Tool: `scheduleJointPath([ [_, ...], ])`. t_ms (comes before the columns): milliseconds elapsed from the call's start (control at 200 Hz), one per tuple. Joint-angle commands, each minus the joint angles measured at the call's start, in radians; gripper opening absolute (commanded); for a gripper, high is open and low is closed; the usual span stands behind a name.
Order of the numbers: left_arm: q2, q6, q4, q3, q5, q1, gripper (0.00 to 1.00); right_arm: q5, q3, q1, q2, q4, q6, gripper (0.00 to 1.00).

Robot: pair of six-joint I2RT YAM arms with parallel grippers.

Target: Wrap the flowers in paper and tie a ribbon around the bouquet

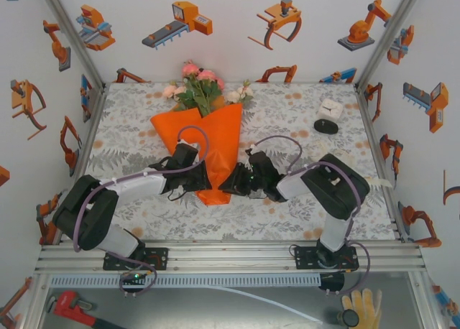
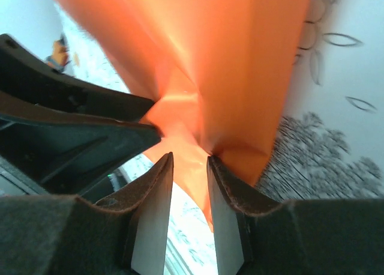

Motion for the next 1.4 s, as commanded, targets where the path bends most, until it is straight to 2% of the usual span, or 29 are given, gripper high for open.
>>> scheduleJointPath([
  [0, -0.005, 0.026, -0.075, -0.004, -0.04, -0.002, 0.41, 0.019, -0.084, 0.01, 0.072, 0.01, 0.013, 0.33],
  [165, -0.037, 0.054, -0.082, 0.006, -0.011, -0.003, 0.41, 0.019, -0.084, 0.011, 0.004, 0.006, 0.013, 0.33],
  [320, -0.136, 0.087, -0.143, 0.049, -0.043, -0.003, 0.5, 0.017, -0.077, 0.024, -0.013, -0.032, -0.002, 0.33],
  [421, -0.197, 0.114, -0.187, 0.097, -0.071, -0.004, 0.47, 0.016, -0.093, 0.055, -0.019, -0.031, 0.008, 0.33],
  [496, -0.206, 0.101, -0.172, 0.123, -0.029, -0.008, 0.43, 0.019, -0.098, 0.079, -0.049, -0.033, 0.013, 0.33],
  [611, -0.164, 0.05, -0.083, 0.128, 0.072, -0.03, 0.36, 0.031, -0.1, 0.092, -0.074, -0.04, 0.012, 0.34],
  [736, -0.051, -0.026, -0.041, 0.128, 0.087, -0.06, 0.3, 0.04, -0.104, 0.093, -0.052, -0.041, 0.005, 0.33],
  [866, 0.024, -0.082, 0.03, 0.067, 0.127, -0.081, 0.28, 0.036, -0.096, 0.092, -0.061, -0.041, 0.008, 0.33],
  [1031, 0.077, -0.07, 0.04, -0.003, 0.084, -0.079, 0.28, 0.035, -0.092, 0.102, -0.153, -0.097, -0.002, 0.33],
  [1202, 0.142, -0.06, 0.045, 0.016, 0.095, -0.081, 0.28, 0.076, -0.074, 0.186, -0.214, -0.229, -0.049, 0.34],
  [1392, 0.119, -0.046, 0.024, 0.024, 0.058, -0.081, 0.27, 0.121, -0.164, 0.187, -0.109, -0.09, 0.007, 0.34],
])
